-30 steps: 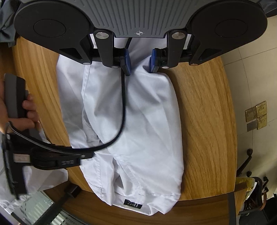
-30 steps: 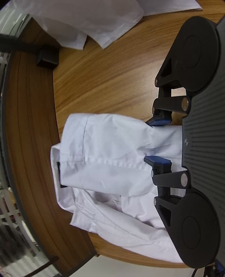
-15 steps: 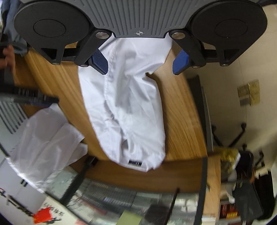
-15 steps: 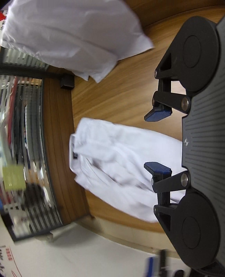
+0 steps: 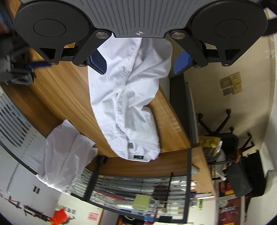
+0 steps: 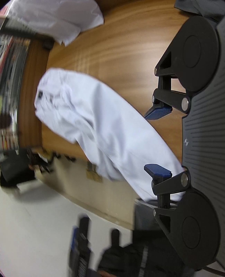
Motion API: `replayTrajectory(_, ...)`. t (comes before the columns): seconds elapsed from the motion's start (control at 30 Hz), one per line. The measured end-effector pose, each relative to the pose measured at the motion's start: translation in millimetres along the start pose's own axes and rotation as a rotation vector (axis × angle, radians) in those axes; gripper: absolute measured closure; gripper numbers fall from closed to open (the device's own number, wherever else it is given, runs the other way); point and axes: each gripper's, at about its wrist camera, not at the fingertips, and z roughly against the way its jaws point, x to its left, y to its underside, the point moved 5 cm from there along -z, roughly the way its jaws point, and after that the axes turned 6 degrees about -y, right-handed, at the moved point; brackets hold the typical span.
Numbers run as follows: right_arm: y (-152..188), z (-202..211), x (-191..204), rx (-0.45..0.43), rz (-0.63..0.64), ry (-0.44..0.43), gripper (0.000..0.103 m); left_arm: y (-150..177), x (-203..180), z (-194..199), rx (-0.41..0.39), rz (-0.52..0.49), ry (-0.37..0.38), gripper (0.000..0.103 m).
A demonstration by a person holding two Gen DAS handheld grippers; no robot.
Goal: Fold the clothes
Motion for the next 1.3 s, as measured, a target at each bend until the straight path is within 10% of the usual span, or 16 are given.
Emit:
replayTrajectory(0.53, 57, -65, 74, -0.014, 0.429, -0.227, 0.02, 79, 2, 13, 0.032, 0.314, -0.295, 0.017)
replayTrajectory(0.77, 78, -92, 89, -0.017, 0.5, -0.109, 0.023, 77, 0, 21, 0.037, 0.344, -0.294, 0.017)
replayTrajectory(0.9, 86, -106, 88, -0.012, 0.526, -0.032, 0.044, 75, -6, 25, 0.022, 0.318, -0.307, 0.017)
replayTrajectory(1.0, 90, -107, 78, -0.001, 0.511, -0.047, 0.091, 77, -13, 29, 0.023, 0.309, -0.308, 0.017)
replayTrajectory(1.3, 76, -27, 27, -0.059, 0.445, -0.101, 0.099, 80, -44, 33, 0.033, 0.213, -0.288, 0.017)
